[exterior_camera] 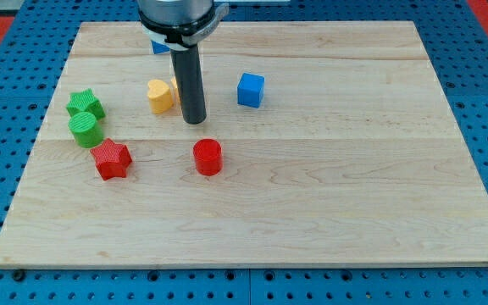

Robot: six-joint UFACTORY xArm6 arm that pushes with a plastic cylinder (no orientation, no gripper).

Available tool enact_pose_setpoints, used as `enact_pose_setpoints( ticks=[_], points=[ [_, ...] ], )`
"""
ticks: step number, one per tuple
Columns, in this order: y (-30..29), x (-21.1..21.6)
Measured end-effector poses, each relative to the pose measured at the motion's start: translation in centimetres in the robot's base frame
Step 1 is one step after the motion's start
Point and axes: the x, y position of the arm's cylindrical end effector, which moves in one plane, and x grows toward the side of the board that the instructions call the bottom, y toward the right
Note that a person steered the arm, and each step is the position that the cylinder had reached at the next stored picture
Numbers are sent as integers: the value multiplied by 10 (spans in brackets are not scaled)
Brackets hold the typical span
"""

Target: Push the blue cube parallel to the right of the red circle

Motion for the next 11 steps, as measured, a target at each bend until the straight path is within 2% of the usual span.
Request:
enact_pose_setpoints(
  ticks=[1, 2, 4, 5, 6, 7, 8, 9, 10, 11],
  points=[
    [-5, -45],
    [2, -62],
    [125, -52],
    [110, -75],
    [144, -99],
    [159, -26],
    [187, -2],
    [183, -7],
    [208, 48],
    [221, 52]
  ],
)
